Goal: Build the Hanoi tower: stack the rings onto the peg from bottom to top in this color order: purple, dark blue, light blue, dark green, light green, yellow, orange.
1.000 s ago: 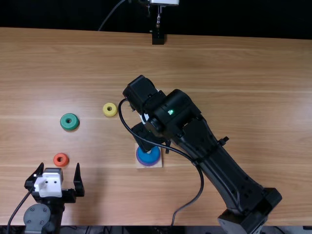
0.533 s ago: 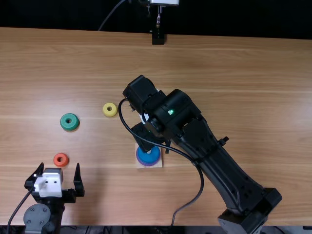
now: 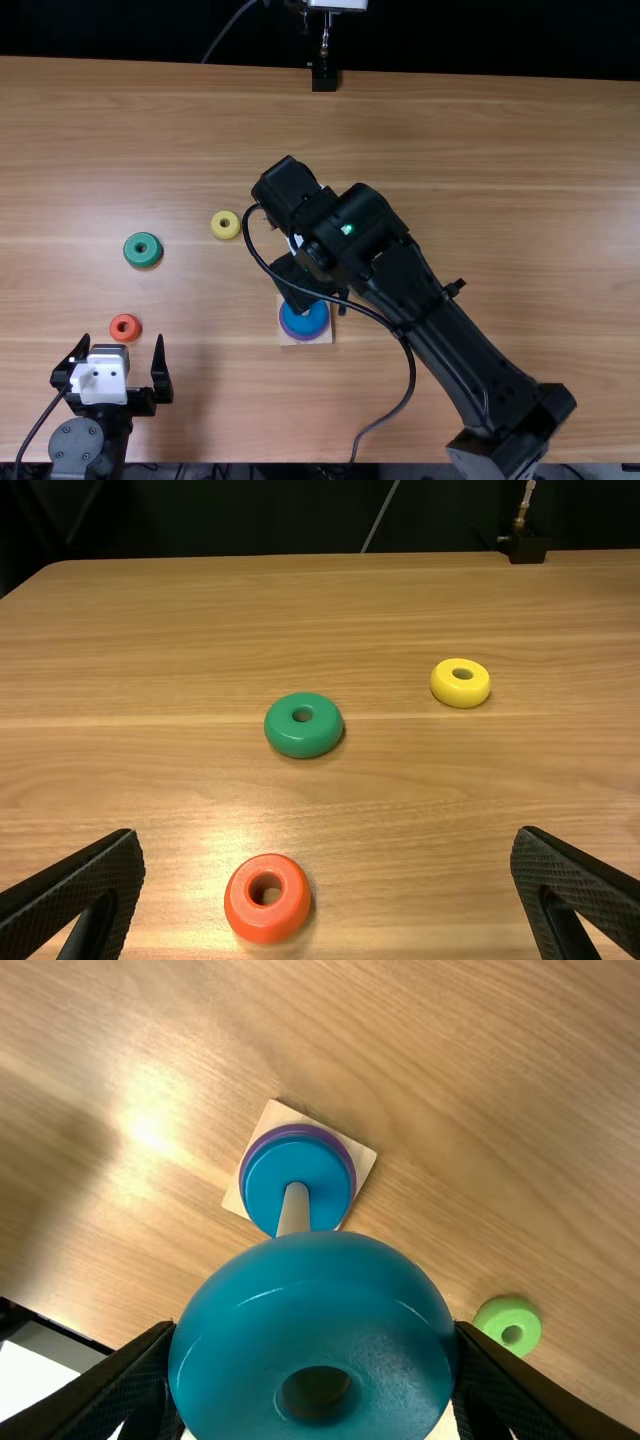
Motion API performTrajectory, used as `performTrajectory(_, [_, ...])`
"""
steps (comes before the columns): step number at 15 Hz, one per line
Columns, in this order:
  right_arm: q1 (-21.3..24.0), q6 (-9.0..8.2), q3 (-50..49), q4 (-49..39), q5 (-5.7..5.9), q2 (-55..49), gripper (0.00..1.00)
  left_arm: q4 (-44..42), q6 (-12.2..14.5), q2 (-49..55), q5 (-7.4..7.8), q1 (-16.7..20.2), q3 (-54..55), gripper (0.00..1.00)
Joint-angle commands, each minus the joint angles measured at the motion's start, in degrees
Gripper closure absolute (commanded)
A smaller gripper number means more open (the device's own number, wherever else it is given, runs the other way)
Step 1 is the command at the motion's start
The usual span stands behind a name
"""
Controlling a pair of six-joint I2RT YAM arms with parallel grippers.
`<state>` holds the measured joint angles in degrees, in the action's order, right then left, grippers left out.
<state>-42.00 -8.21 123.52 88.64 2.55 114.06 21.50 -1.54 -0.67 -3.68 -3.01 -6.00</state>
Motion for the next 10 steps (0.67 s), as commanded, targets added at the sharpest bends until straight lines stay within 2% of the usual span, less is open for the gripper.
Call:
performTrajectory(1, [-0.63,-0.34,-1.18,-0.09,0.09,0.72,0.94,4.55,0.06,0.67,-0.32,0.37,6.00,0.00])
performTrajectory(10, [-1.86,-0.34,-1.00,-0.51,0.09,1.08,0.94,4.55,0.06,0.67,-0.32,0.37,6.00,0.00])
